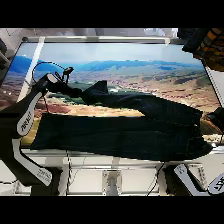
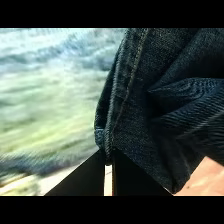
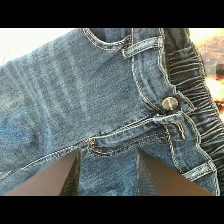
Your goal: Fold the clothes and pants, and hang the long-sleeved shirts on hangers.
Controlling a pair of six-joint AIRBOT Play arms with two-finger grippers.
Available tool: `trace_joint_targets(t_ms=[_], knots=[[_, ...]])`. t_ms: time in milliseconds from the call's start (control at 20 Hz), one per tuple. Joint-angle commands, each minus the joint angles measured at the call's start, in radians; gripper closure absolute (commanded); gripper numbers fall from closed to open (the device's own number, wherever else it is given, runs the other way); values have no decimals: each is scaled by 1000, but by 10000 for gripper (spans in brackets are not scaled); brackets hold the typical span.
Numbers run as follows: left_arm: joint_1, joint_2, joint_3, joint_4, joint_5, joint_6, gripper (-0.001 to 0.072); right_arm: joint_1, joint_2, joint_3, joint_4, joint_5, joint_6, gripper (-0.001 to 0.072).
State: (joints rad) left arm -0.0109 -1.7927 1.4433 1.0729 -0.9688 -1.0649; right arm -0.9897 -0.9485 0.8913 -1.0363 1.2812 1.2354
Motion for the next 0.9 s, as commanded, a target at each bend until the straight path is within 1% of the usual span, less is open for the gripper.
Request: trace_joint_targets(t_ms=[0,100,150,200,350,450,500,550,650,750,850], knots=[[41,84,16,308,-13,-154,677,0,-1,0,1,5,0,331],[112,184,16,525,-24,-257,677,2,-1,0,4,1,0,332],[161,235,16,580,-34,-278,677,14,-1,0,3,-2,0,332],[223,287,16,604,-51,-282,677,36,-1,0,3,-7,0,332],[411,383,16,607,-163,-288,677,130,-1,0,3,-38,1,334],[517,386,16,606,-295,-297,676,204,-1,0,3,-82,5,342],[557,376,15,607,-364,-296,675,242,-1,0,3,-107,9,354],[589,365,15,606,-420,-295,674,275,-1,0,0,-133,9,386],[622,354,15,600,-512,-243,674,329,-6,0,-11,-174,13,386],[617,360,16,555,-513,-236,674,377,-31,0,-18,-204,12,385],[590,358,16,543,-513,-237,674,427,-86,0,-36,-274,10,369]])
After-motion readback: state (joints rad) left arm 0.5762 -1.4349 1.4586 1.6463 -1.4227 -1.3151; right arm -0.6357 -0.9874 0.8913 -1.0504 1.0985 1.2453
